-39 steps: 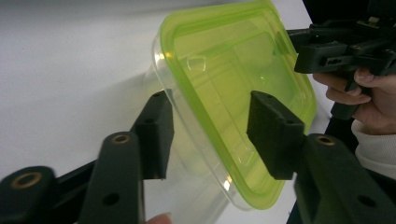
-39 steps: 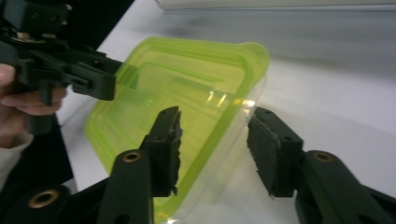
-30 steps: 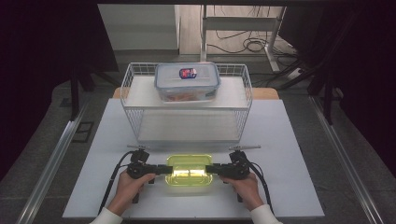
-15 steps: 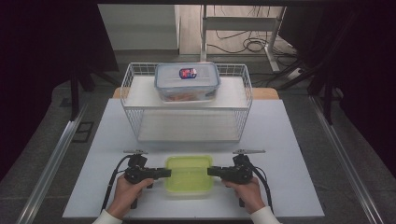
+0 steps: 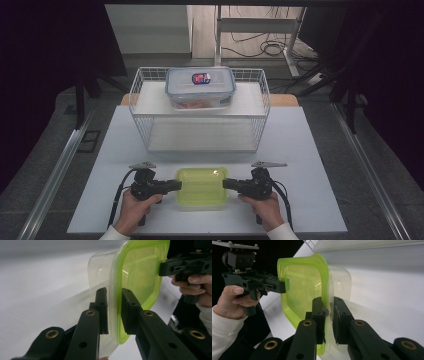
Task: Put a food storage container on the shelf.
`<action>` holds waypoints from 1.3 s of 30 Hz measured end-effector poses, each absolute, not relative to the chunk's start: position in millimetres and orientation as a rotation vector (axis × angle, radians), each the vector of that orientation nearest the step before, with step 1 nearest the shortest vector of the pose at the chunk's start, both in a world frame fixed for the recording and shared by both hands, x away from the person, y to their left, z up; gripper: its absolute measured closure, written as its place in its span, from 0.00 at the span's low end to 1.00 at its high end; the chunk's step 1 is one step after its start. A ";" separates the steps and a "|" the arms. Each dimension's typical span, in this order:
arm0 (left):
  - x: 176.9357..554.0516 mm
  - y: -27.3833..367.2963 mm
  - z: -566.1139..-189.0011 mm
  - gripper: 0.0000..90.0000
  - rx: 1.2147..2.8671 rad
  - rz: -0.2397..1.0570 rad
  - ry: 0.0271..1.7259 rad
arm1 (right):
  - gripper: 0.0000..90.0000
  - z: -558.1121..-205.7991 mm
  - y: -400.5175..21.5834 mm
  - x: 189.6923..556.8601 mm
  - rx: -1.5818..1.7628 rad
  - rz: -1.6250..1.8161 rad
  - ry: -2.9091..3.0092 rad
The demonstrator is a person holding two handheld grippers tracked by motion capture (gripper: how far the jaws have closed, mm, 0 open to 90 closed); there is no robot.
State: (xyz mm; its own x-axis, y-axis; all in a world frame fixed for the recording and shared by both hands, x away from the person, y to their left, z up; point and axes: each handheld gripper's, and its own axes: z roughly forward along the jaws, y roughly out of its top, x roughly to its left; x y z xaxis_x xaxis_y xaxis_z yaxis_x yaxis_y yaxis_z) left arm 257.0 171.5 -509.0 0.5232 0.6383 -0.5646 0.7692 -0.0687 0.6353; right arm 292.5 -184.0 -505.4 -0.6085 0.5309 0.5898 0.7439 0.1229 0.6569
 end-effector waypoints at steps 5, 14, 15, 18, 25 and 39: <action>253.3 172.8 -502.9 0.87 1.769 -0.148 1.148 | 0.89 -500.1 -185.0 290.1 -1.241 -1.513 -2.193; 247.7 169.6 -490.9 0.86 1.782 -0.089 1.098 | 0.89 -487.7 -186.6 286.6 -1.191 -1.574 -2.258; 247.4 169.7 -489.8 0.86 1.782 -0.088 1.094 | 0.89 -487.0 -187.1 286.6 -1.183 -1.580 -2.264; 246.6 170.0 -485.8 0.86 1.783 -0.077 1.083 | 0.89 -484.8 -187.4 286.0 -1.173 -1.593 -2.274; 244.7 170.8 -470.5 0.86 1.788 -0.034 1.050 | 0.89 -474.9 -186.4 285.5 -1.136 -1.628 -2.301; 256.6 172.3 -419.3 0.86 1.751 0.028 0.976 | 0.89 -429.4 -189.1 296.1 -1.071 -1.768 -2.295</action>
State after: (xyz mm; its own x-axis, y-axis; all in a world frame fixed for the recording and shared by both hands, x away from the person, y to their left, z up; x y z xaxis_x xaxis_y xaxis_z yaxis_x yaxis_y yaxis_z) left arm 256.6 172.3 -419.3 0.6631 0.6167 -0.4242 0.5911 -0.0838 0.8022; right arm 296.1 -189.1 -429.4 -0.7581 0.4849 0.4360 0.5452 0.1046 0.8318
